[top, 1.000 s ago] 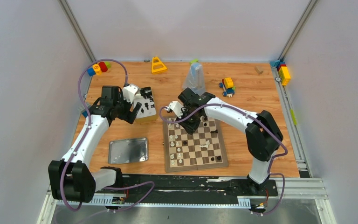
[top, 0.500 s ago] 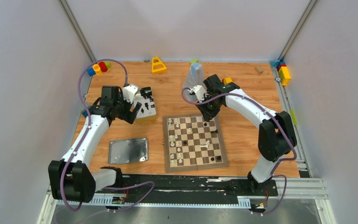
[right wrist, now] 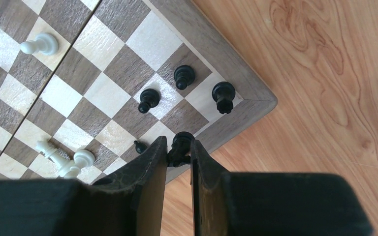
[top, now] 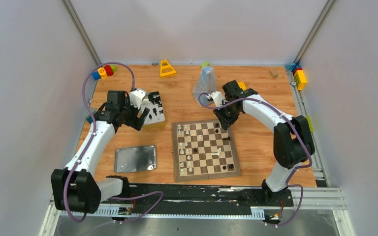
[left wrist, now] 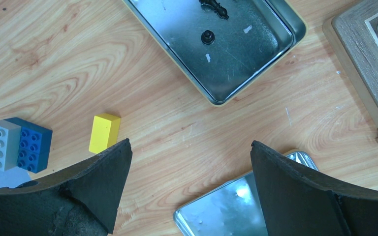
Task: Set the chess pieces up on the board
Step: Place the chess piece on the chessboard.
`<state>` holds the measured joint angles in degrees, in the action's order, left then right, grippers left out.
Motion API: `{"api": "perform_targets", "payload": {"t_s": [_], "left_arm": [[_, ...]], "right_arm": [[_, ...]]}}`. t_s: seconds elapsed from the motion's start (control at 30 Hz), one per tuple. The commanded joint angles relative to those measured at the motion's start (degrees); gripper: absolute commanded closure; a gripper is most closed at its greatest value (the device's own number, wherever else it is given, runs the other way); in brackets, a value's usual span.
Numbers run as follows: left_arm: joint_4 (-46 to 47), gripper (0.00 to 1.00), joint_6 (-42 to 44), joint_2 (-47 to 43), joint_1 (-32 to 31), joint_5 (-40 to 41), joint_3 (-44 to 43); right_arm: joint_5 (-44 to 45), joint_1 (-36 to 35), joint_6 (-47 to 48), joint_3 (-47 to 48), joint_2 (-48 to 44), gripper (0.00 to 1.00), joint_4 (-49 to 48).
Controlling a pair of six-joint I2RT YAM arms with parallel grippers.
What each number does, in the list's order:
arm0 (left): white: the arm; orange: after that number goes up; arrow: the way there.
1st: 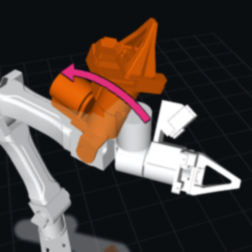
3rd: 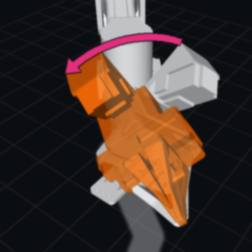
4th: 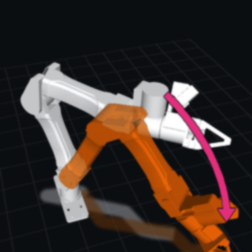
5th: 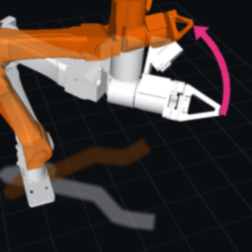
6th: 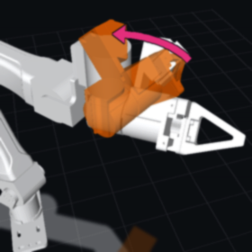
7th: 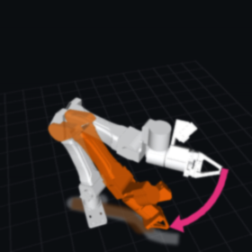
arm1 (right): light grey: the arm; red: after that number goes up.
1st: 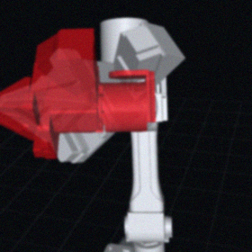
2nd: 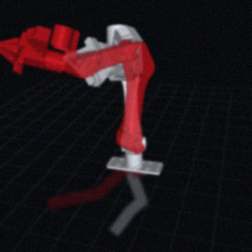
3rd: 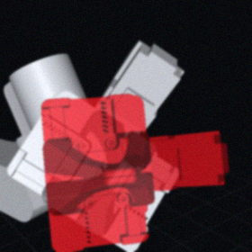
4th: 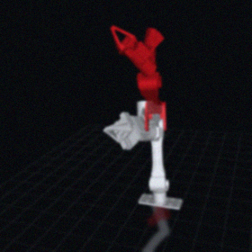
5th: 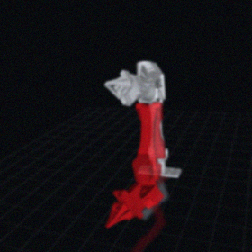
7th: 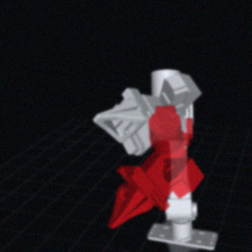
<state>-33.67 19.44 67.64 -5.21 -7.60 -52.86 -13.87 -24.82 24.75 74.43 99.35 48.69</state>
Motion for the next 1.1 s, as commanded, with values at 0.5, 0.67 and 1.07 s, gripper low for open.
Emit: {"api": "perform_targets", "payload": {"t_s": [0.5,0.67,1.07], "left_arm": [[0.51,0.02,-0.11,-0.73,0.42,-0.36,-0.36],[0.54,0.02,-0.11,-0.53,0.4,-0.48,-0.31],[0.47,0.02,-0.11,-0.75,0.47,-0.4,-0.31]], "right_arm": [[-2.07,0.56,0.19,-0.58,2.04,0.88,-4.42],[-1.92,0.53,0.34,-1.2,2.03,0.87,-4.53],[-2.24,0.54,0.21,-0.87,2.95,0.84,-4.89]]}}
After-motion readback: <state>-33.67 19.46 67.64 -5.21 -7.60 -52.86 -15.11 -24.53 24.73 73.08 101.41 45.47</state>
